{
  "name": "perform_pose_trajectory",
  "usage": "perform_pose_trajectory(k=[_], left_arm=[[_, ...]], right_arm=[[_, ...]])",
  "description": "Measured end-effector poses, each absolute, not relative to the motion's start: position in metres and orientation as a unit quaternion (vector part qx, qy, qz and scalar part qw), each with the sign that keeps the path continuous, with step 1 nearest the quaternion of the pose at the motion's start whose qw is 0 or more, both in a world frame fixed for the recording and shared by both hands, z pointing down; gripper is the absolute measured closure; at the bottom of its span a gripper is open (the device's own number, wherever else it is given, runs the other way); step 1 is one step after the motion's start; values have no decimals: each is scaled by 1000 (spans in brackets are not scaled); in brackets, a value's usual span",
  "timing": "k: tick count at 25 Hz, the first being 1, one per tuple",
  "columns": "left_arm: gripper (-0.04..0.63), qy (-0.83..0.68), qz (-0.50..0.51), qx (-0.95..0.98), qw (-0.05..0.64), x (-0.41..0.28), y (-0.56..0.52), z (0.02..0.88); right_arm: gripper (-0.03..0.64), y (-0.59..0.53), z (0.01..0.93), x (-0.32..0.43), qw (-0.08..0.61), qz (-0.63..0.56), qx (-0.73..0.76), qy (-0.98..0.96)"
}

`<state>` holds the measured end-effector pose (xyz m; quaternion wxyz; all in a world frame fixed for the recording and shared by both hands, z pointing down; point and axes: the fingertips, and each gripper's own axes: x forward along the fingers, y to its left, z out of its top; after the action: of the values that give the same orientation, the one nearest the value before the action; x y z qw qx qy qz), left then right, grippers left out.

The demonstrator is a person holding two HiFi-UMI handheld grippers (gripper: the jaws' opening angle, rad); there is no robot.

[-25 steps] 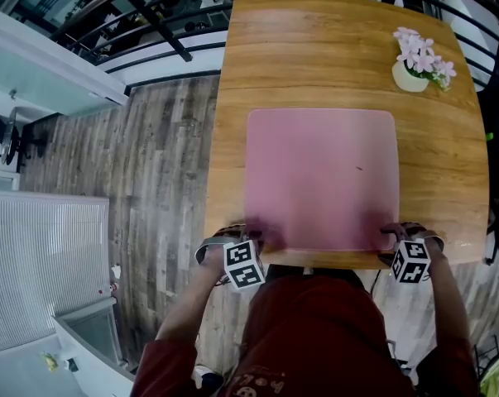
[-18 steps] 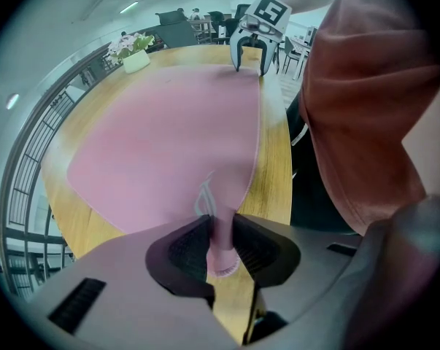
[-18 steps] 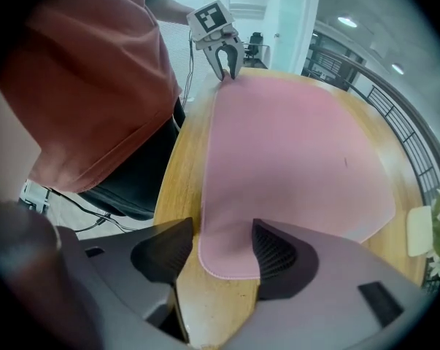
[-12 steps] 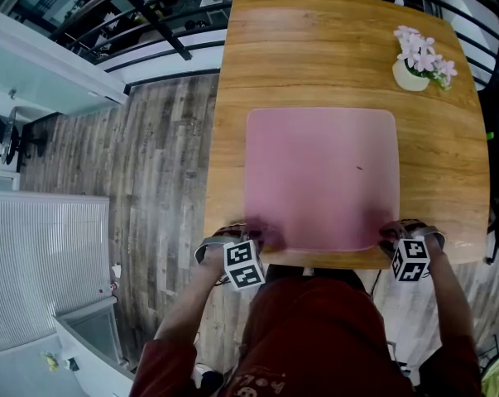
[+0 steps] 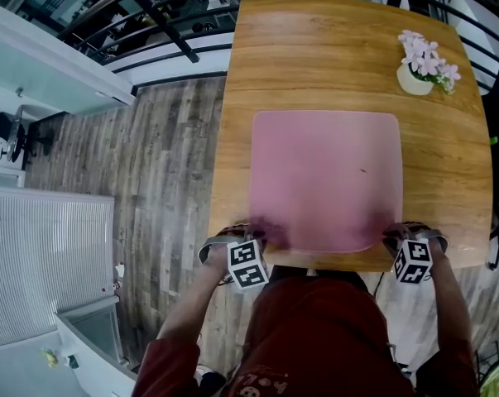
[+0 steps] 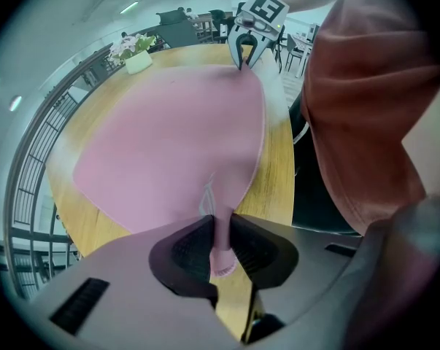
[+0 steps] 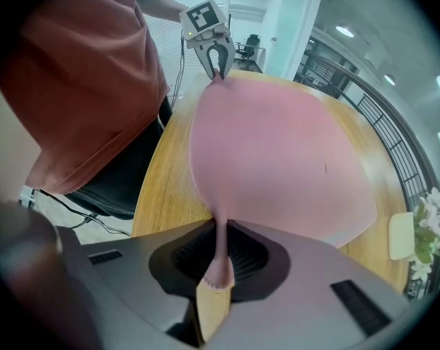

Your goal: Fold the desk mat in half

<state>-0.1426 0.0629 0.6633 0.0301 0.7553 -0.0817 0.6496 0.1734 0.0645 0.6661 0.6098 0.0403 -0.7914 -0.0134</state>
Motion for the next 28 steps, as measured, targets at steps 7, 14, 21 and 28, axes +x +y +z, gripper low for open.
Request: perform_pose_trajectory(k=[7, 14, 21, 28], left_arm=[[511, -98, 648, 755, 34, -140, 57, 654], [518, -124, 644, 754, 29, -134, 41, 639], [526, -167, 647, 743, 19, -132, 14, 637], [526, -210, 653, 727, 30, -129, 2, 646]], right_arm=[[569, 61, 661, 174, 595, -7, 43, -803], [569, 40, 641, 178, 568, -15, 61, -821], [568, 7, 637, 176, 560, -52, 85, -823], [566, -14, 646, 178, 553, -94, 106, -821]])
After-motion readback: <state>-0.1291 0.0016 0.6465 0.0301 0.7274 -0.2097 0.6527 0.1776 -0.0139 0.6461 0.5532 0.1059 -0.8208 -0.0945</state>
